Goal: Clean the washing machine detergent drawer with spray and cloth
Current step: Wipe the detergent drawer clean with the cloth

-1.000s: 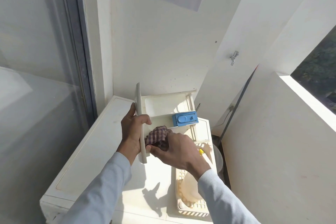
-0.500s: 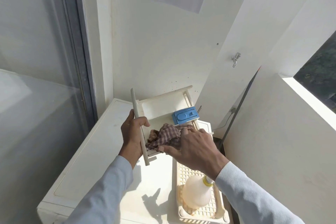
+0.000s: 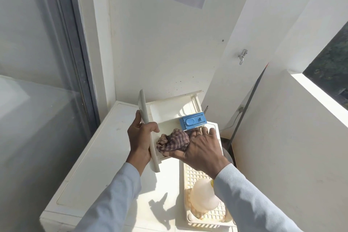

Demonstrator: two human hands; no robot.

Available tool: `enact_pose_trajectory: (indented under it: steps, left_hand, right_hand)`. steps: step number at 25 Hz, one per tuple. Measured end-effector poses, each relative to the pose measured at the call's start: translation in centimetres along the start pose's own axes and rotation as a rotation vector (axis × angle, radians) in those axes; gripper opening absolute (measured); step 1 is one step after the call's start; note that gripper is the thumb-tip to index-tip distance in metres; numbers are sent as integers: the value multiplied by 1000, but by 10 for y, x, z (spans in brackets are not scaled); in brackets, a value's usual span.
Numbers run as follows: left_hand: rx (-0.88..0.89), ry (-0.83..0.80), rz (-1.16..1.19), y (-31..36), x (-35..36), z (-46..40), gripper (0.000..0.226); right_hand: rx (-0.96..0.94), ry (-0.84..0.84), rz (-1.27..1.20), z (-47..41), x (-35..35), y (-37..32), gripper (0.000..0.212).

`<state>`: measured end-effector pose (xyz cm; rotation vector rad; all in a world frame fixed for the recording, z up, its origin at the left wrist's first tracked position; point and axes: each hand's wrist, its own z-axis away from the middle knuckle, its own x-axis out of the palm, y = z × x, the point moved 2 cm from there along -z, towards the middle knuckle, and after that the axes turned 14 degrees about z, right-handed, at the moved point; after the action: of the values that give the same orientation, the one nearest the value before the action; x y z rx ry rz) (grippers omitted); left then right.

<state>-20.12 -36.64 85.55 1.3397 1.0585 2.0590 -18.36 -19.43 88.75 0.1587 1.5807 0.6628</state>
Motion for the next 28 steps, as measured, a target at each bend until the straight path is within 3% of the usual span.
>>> enact_pose_trajectory:
  steps: [5, 12, 16, 19, 24, 28]
  left_hand:
    - [28, 5, 58, 8, 8, -5, 69]
    - [126, -33, 40, 6, 12, 2, 50]
    - [151, -27, 30, 4, 11, 3, 60]
    - [125, 12, 36, 0, 5, 4, 66]
    - [52, 59, 56, -10, -4, 9, 66]
    - [65, 34, 23, -9, -4, 13, 57]
  right_hand:
    - [85, -3, -56, -16, 0, 3, 107]
    - [-114, -30, 92, -18, -8, -5, 97]
    - [-161, 21, 15, -9, -3, 0, 86]
    - [-144, 122, -79, 4, 1, -4, 78]
    - [-137, 111, -250, 19, 5, -16, 71]
    - [-114, 94, -111, 24, 12, -19, 80]
